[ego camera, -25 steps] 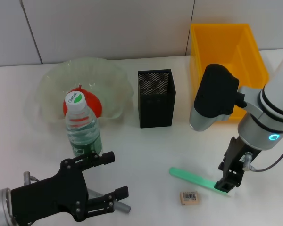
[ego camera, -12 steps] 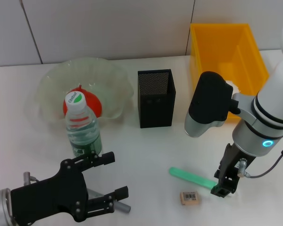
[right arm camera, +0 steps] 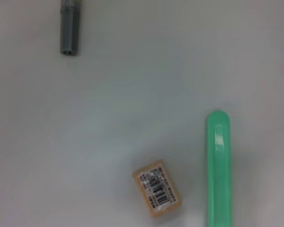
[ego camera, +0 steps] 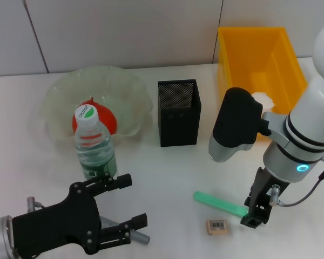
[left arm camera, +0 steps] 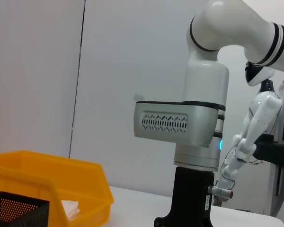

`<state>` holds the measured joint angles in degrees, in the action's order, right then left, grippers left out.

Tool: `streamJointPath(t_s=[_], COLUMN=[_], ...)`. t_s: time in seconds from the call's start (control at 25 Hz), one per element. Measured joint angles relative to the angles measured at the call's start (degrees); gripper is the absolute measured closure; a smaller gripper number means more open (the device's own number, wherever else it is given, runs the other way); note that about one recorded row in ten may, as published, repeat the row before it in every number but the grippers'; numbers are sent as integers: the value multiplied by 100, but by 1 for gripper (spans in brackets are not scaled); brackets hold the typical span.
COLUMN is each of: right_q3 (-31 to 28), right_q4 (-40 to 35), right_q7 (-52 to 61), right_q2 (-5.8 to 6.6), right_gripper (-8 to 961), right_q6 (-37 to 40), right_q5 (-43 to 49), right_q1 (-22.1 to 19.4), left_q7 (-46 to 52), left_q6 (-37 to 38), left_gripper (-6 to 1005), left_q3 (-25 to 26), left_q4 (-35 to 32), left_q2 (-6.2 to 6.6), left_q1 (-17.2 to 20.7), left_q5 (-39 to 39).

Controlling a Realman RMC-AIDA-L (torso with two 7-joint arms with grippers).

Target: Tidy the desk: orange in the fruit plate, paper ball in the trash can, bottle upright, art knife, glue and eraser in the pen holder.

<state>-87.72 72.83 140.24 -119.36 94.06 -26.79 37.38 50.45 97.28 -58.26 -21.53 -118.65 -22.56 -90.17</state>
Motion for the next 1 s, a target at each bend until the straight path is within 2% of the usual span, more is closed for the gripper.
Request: streamJointPath(t_s=[0.6, 1.0], right_q3=[11, 61], right_q4=[-170, -342], right_q7=[-33, -118], right_q2=[0, 1], right_gripper=[559, 735], right_q6=[-85, -154], right_q5=[35, 8], right_q1=[24, 57], left_q7=[0, 0], left_q6=[2, 2], left_gripper=[201, 201], left_q3=[-1, -1], left_q4=[0, 0], left_q2=[0, 0], left_q1=[-3, -3], left_q5=[0, 0])
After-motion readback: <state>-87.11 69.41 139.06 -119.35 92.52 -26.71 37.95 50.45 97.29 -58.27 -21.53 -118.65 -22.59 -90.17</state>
